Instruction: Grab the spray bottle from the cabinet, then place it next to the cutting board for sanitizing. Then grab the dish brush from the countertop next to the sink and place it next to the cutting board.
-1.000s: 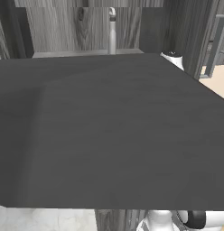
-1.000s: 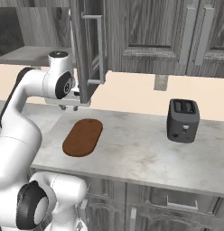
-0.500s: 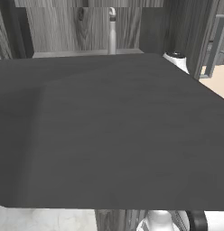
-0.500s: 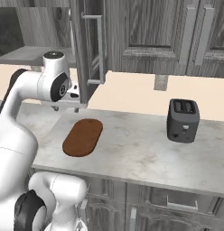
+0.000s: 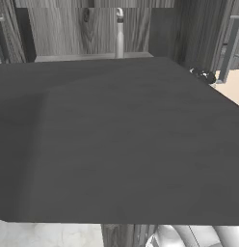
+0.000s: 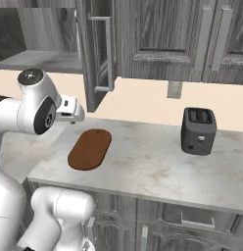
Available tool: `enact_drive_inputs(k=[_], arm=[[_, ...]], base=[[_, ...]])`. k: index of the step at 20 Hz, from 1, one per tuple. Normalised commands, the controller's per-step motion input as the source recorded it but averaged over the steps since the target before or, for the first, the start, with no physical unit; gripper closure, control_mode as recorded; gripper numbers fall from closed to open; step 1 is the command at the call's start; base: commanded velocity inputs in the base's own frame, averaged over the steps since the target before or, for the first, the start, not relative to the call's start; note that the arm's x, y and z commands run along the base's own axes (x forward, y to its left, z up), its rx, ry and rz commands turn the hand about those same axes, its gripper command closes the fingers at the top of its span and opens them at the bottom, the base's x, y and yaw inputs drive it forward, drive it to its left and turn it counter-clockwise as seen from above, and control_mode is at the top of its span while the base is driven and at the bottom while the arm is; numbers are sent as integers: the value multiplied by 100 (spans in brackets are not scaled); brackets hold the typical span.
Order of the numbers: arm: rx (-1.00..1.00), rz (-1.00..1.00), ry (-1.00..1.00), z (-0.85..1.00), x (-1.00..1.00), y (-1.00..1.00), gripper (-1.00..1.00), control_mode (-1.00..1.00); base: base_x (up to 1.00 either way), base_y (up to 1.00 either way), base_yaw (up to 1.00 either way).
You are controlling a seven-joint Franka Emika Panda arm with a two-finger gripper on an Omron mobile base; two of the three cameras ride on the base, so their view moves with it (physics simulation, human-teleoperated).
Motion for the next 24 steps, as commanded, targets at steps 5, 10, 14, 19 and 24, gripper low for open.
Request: enact_drive_inputs(k=[5,10,14,19,24], arm=[[0,0,-35,40,-49,23,-100,-100],[0,0,-36,51,-47,9,-100,-100],[0,0,-39,46,-49,6,-100,-100],[0,0,-40,51,-43,8,-100,-100],[0,0,-33,62,-32,5,-100,-100]], base=[[0,0,0],[0,0,0],[0,0,0],[0,0,0],[0,0,0]])
